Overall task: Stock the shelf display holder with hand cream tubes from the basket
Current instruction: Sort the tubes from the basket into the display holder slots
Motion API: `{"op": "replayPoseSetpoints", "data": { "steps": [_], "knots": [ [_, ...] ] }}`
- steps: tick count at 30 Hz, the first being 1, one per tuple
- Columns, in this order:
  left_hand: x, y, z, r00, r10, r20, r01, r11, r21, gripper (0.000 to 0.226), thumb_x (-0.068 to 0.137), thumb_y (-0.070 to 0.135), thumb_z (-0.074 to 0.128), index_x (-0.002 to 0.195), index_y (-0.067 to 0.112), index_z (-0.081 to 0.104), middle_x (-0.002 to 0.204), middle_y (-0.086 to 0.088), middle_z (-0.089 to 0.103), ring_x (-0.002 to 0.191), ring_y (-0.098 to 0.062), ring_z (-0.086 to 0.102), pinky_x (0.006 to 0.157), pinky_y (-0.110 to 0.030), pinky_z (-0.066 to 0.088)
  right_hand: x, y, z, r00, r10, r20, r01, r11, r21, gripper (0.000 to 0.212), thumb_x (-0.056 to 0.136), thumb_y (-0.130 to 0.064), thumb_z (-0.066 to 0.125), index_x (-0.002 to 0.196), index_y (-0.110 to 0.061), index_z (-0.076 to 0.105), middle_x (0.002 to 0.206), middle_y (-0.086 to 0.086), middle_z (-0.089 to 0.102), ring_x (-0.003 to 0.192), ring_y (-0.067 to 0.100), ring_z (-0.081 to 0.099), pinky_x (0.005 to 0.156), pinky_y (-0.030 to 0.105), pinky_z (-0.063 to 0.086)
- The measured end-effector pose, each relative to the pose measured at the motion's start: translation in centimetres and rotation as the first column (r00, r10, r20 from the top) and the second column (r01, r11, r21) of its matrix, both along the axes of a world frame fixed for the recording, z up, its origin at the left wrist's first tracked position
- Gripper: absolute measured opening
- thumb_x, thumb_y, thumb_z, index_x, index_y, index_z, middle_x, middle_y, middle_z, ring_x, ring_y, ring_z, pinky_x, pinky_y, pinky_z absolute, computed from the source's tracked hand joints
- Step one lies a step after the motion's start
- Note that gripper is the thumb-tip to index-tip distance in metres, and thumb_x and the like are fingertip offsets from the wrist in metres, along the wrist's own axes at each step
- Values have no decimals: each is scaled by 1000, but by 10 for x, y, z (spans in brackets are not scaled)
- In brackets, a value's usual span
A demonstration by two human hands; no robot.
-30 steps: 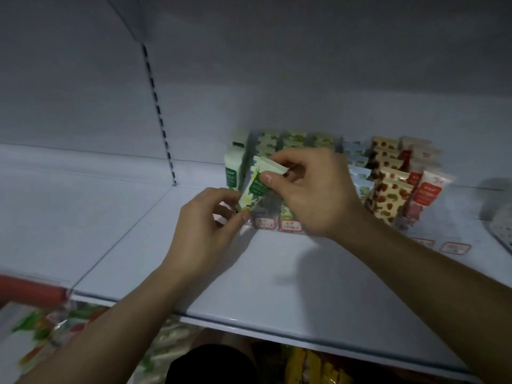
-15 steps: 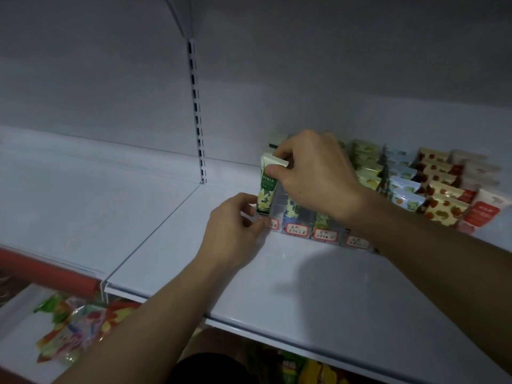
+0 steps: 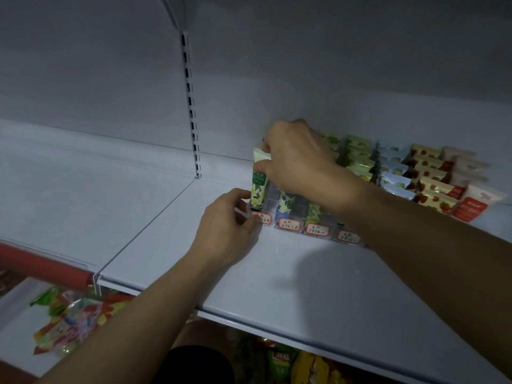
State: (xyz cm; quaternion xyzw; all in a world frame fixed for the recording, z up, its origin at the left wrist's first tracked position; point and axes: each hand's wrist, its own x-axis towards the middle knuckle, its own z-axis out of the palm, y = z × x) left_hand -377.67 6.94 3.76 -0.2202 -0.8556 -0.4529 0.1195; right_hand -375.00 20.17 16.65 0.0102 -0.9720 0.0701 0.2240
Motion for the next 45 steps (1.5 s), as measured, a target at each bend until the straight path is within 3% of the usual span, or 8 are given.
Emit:
{"op": "replayPoseSetpoints", "data": {
  "steps": [6,9,13,17,21,31,41,45],
  "knots": [
    [3,-1,1,1000,4,-24,-5,999,-40,32,85,25,74,116,24,65,99,3,69,74,-12,68,74,-35,55,12,-11,-25,998,-44,44,41,997,65,32,95,-27,68,78,-15,44,63,0,34,62,24,45,60,32,37],
    [6,-1,3,1000,-3,-2,3,1000,-31,33,86,29,73,117,23,67,99,3,70,74,-12,68,75,-36,57,8,-10,-22,997,-27,66,25,999,33,38,93,-30,71,71,-14,44,75,7,56,70,29,55,58,32,40],
    [16,-2,4,997,65,-45,-67,997,-36,26,80,38,63,99,19,64,79,7,66,70,-13,62,64,-32,49,19,0,-25,998,66,12,-64,992,-108,35,89,-32,75,112,-16,54,97,8,66,84,29,63,69,39,55],
    [29,-2,4,988,83,-127,-98,989,-114,17,83,29,66,75,25,52,62,9,58,58,-8,54,52,-27,36,43,27,-29,994,92,-61,-101,983,-152,28,90,-33,72,109,-24,55,84,0,66,73,21,63,71,40,57],
    [43,13,14,971,-134,-199,81,964,-252,26,80,39,68,69,28,47,63,9,58,58,-10,54,50,-24,36,70,59,-20,998,55,-15,-57,990,-131,22,91,-35,71,106,-30,57,66,-7,64,65,12,63,65,36,54],
    [81,132,49,712,-626,-319,454,757,-471,11,87,34,51,84,33,41,80,10,55,73,-16,54,62,-35,49,157,168,0,974,-226,-33,225,974,-21,14,90,-37,66,99,-33,58,65,-10,63,64,11,59,67,39,55],
    [137,251,59,574,-729,-372,635,684,-359,18,95,32,55,113,29,56,86,15,59,71,-2,52,66,-25,43,278,276,5,810,-584,-53,584,811,-10,21,93,-44,59,85,-28,68,69,-14,64,70,13,61,66,30,49],
    [149,291,63,544,-715,-439,687,680,-256,15,92,16,58,105,23,60,88,20,51,70,2,47,66,-21,42,305,282,-14,854,-508,112,513,858,-21,39,91,-59,49,87,-27,71,88,-12,72,81,12,65,73,33,51]
  ]
}}
